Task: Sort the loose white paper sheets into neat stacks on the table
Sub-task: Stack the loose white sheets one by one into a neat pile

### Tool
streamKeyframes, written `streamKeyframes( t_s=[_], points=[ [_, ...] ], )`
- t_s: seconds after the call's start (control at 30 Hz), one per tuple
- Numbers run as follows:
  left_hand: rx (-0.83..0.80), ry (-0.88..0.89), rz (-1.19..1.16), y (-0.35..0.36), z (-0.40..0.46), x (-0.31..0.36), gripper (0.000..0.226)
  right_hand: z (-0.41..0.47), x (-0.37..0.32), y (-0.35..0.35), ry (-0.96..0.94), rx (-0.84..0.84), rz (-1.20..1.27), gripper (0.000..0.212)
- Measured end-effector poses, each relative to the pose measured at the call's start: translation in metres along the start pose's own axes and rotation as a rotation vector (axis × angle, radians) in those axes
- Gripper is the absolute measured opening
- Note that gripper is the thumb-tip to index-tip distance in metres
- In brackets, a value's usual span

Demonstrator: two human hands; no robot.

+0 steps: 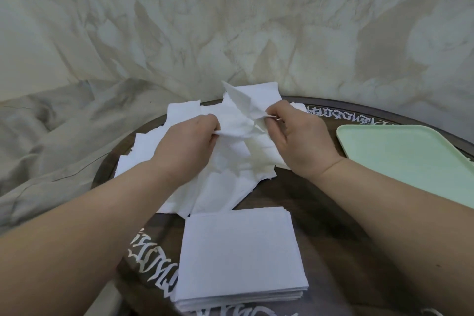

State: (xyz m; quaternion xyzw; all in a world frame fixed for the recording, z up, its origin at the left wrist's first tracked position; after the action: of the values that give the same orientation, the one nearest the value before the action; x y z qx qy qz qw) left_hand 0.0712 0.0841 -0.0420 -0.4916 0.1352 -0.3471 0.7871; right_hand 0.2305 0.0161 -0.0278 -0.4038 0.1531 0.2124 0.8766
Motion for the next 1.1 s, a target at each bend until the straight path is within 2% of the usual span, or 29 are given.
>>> streamKeyframes(
  t_s=[0.07, 0.13, 0.2, 0.23, 0.3, 0.4, 0.47, 0.53, 0.6, 0.67, 0.73, 0.8, 0.87, 0.97, 1.03, 1.1],
  points=[
    [0.008, 0.110, -0.001, -0.009, -0.001, 0.014, 0.015, 0.001, -0.015, 0.021, 0.008, -0.244, 0.045, 0.030],
    [0.013, 0.159, -0.033, -0.015, -0.003, 0.023, 0.023, -0.004, -0.026, 0.043, -0.005, -0.477, -0.044, 0.040],
    [0.011, 0.211, -0.077, -0.015, -0.007, 0.028, 0.007, -0.007, -0.029, 0.054, -0.048, -0.537, -0.164, 0.028],
    [-0.001, 0.227, -0.093, -0.011, -0.011, 0.027, 0.015, -0.007, -0.027, 0.056, -0.064, -0.530, -0.220, 0.018],
    [-0.027, 0.165, -0.139, -0.007, -0.016, 0.017, 0.021, -0.007, -0.018, 0.056, -0.062, -0.492, -0.328, 0.014],
    [0.001, -0.190, -0.132, -0.018, -0.024, -0.020, 0.026, -0.006, -0.012, 0.040, -0.110, -0.302, -0.326, 0.024],
    [-0.099, -0.469, -0.169, -0.018, -0.029, -0.043, 0.047, -0.002, -0.019, 0.024, -0.188, -0.124, -0.276, 0.021],
    [-0.178, -0.744, -0.552, -0.012, -0.037, -0.051, 0.065, 0.003, -0.034, 0.011, -0.260, -0.023, -0.243, 0.011],
    [-0.301, -0.916, -1.014, -0.005, -0.043, -0.038, 0.074, 0.007, -0.056, 0.004, -0.355, 0.004, -0.219, 0.018],
    [-0.463, -0.879, -1.348, -0.011, -0.040, -0.012, 0.075, 0.005, -0.075, 0.006, -0.457, -0.067, -0.204, 0.032],
    [-0.511, -0.782, -1.459, -0.027, -0.036, 0.005, 0.070, -0.003, -0.088, 0.009, -0.539, -0.130, -0.260, 0.043],
    [-0.447, -0.734, -1.387, -0.038, -0.036, 0.008, 0.049, -0.010, -0.099, 0.003, -0.585, -0.122, -0.318, 0.046],
    [-0.336, -0.770, -1.261, -0.045, -0.046, 0.002, 0.022, -0.018, -0.105, -0.005, -0.596, -0.119, -0.312, 0.046],
    [-0.173, -0.834, -1.187, -0.054, -0.066, -0.003, 0.019, -0.033, -0.111, -0.019, -0.536, -0.119, -0.279, 0.040],
    [-0.081, -0.876, -1.192, -0.061, -0.082, -0.005, 0.019, -0.046, -0.102, -0.027, -0.368, -0.099, -0.268, 0.046],
    [0.001, -0.916, -1.237, -0.064, -0.099, -0.005, 0.022, -0.062, -0.085, -0.037, -0.091, -0.087, -0.200, 0.055]
  ],
)
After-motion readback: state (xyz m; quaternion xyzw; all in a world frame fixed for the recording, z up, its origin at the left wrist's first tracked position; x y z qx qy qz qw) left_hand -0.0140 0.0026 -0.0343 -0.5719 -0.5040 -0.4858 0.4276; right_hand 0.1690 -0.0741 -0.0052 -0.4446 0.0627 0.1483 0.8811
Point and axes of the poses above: each hand's wrist, its own z-axis towards the middle knuckle, its own y-axis out of the palm, x = y × z, the point moved 8 cm from there along z, towards the middle knuckle, and after that the axes turned 2 degrees about z, right-handed, at the moved point
